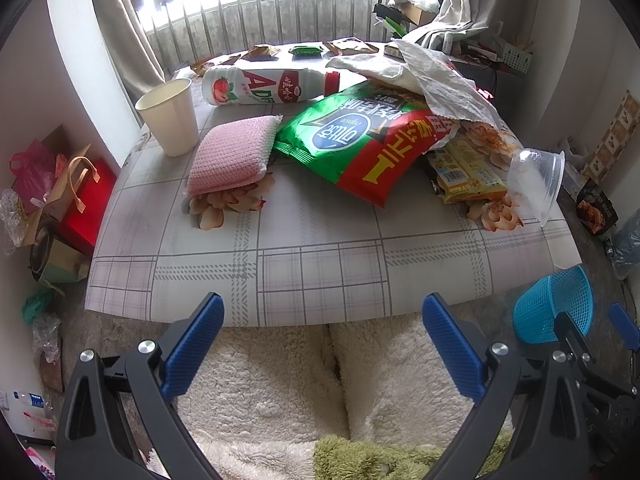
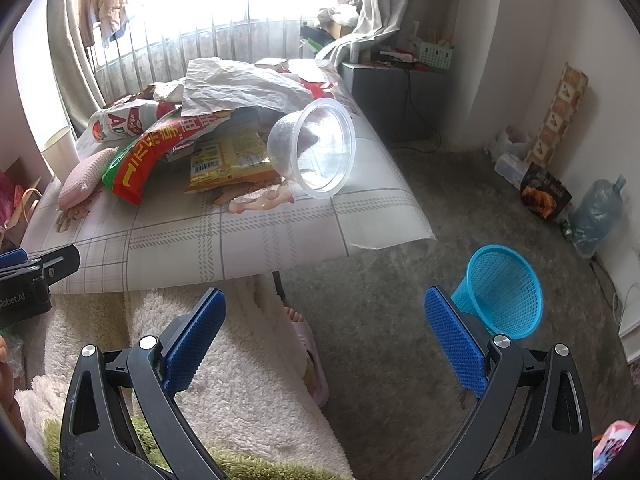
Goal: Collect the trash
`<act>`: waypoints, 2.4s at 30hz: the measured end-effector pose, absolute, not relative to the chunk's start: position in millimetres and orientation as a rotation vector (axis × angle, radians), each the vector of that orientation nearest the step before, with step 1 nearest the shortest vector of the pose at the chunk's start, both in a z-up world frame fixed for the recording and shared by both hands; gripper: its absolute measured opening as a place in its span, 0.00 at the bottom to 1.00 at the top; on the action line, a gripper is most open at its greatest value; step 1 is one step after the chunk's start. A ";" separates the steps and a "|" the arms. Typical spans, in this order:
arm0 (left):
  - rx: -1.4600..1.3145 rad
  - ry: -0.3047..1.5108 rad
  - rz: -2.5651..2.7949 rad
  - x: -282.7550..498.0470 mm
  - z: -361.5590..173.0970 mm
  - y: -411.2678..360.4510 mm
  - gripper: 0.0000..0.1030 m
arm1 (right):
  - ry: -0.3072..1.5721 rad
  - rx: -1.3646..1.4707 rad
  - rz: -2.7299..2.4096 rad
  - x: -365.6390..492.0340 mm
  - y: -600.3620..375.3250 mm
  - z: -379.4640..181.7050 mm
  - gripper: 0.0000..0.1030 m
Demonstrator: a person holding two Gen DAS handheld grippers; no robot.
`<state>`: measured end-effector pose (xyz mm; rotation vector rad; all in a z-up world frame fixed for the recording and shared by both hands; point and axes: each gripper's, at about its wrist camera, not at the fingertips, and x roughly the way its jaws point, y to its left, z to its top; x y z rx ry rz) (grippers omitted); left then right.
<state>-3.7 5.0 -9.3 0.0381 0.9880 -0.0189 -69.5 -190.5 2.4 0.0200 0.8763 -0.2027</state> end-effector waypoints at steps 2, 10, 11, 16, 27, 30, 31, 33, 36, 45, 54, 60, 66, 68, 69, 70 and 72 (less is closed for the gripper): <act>0.040 0.990 -0.020 -2.1 -13.6 4.3 0.94 | 0.876 0.020 -0.202 -70.1 -191.6 2.3 0.92; 0.039 1.001 -0.017 -1.1 -14.2 4.6 0.94 | 0.877 0.032 -0.199 -69.8 -192.8 1.1 0.93; 0.039 1.001 -0.018 -1.3 -14.3 4.7 0.95 | 0.877 0.035 -0.198 -69.7 -192.8 1.1 0.92; 0.046 1.009 -0.022 1.2 -15.1 3.2 0.94 | 0.869 0.054 -0.197 -66.1 -198.1 1.9 0.93; 0.041 0.978 -0.120 18.7 -7.7 -10.2 0.94 | 0.790 0.163 -0.250 -52.2 -244.3 11.0 0.92; 0.022 0.898 -0.252 24.3 0.9 -19.3 0.95 | 0.756 0.210 -0.270 -44.5 -264.5 13.4 0.92; 0.006 0.867 -0.310 25.3 4.6 -23.1 0.95 | 0.746 0.224 -0.275 -41.9 -270.7 13.9 0.92; -0.023 0.810 -0.408 28.6 13.4 -32.4 0.95 | 0.728 0.248 -0.288 -36.4 -282.1 13.2 0.92; -0.036 0.801 -0.481 41.1 21.5 -53.9 0.95 | 0.710 0.307 -0.291 -26.0 -300.4 11.0 0.92; 0.175 0.738 -0.566 73.2 14.8 -148.7 0.94 | 0.731 0.415 -0.305 -13.5 -342.6 -6.2 0.84; 0.448 0.664 -0.484 74.6 -9.5 -193.7 0.48 | 0.784 0.469 -0.337 -16.8 -363.6 -26.5 0.79; 0.468 0.656 -0.436 71.3 -10.4 -186.9 0.10 | 0.777 0.462 -0.314 -12.9 -362.6 -22.8 0.77; 0.385 0.653 -0.460 66.5 0.1 -168.1 0.06 | 0.744 0.448 -0.294 -12.6 -353.3 -9.0 0.75; 0.333 0.659 -0.481 64.4 6.1 -158.7 0.06 | 0.736 0.450 -0.278 -13.2 -350.3 -4.1 0.74; 0.295 0.660 -0.492 63.0 10.6 -150.1 0.06 | 0.732 0.453 -0.269 -12.7 -348.4 -1.9 0.74; 0.274 0.661 -0.498 61.1 13.8 -146.9 0.06 | 0.727 0.461 -0.251 -11.7 -346.7 0.7 0.73; 0.211 0.674 -0.505 59.5 19.8 -131.9 0.06 | 0.726 0.499 -0.199 -6.5 -343.5 5.0 0.70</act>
